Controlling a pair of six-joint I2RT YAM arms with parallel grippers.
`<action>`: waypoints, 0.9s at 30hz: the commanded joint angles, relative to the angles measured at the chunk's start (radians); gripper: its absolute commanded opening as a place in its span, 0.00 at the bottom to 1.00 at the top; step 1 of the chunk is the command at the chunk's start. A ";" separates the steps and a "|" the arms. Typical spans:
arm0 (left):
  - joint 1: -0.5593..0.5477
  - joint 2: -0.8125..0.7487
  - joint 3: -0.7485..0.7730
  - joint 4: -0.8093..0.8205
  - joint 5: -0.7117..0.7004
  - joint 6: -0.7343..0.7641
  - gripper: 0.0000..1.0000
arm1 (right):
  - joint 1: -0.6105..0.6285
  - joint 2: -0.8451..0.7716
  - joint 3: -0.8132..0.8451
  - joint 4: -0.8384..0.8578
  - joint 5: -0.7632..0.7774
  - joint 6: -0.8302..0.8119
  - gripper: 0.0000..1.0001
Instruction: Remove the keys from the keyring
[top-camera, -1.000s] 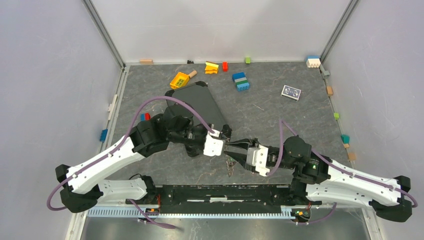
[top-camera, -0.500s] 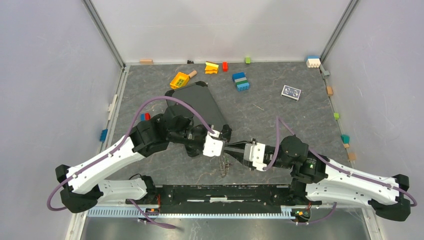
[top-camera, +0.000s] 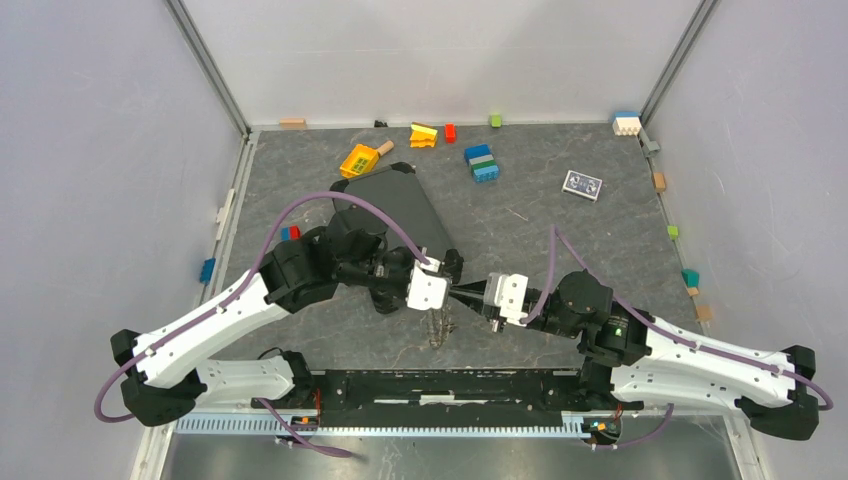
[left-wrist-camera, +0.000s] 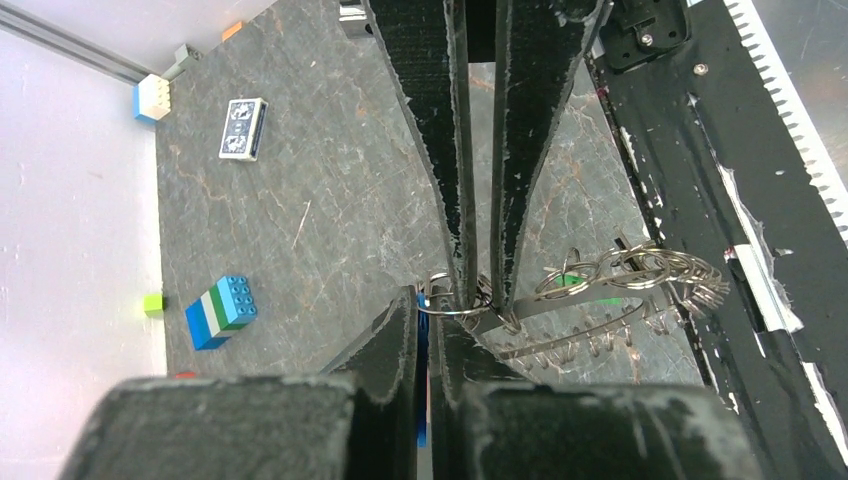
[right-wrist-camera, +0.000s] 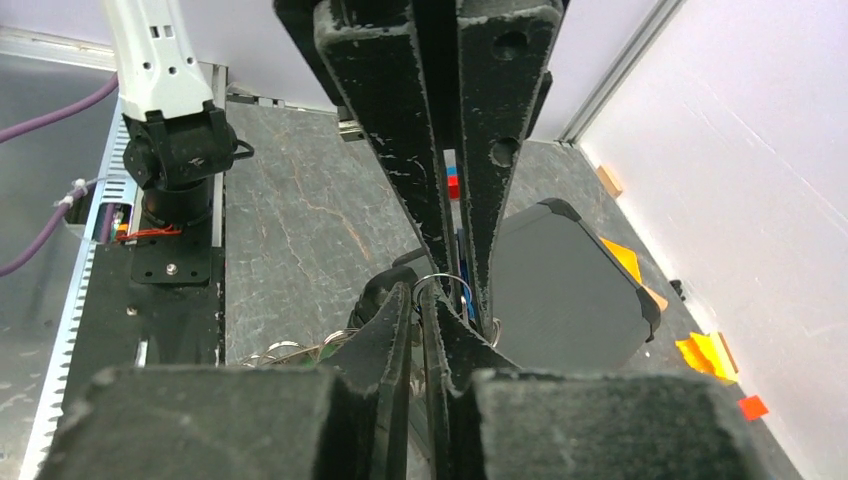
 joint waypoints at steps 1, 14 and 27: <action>-0.005 -0.019 0.032 0.048 0.042 -0.012 0.02 | -0.004 0.012 0.016 0.022 0.142 0.062 0.07; -0.005 -0.040 -0.007 0.080 0.024 0.028 0.02 | -0.004 -0.011 -0.033 0.108 0.151 0.233 0.00; -0.005 -0.106 -0.084 0.137 0.026 0.109 0.02 | -0.004 -0.010 -0.055 0.170 0.172 0.428 0.00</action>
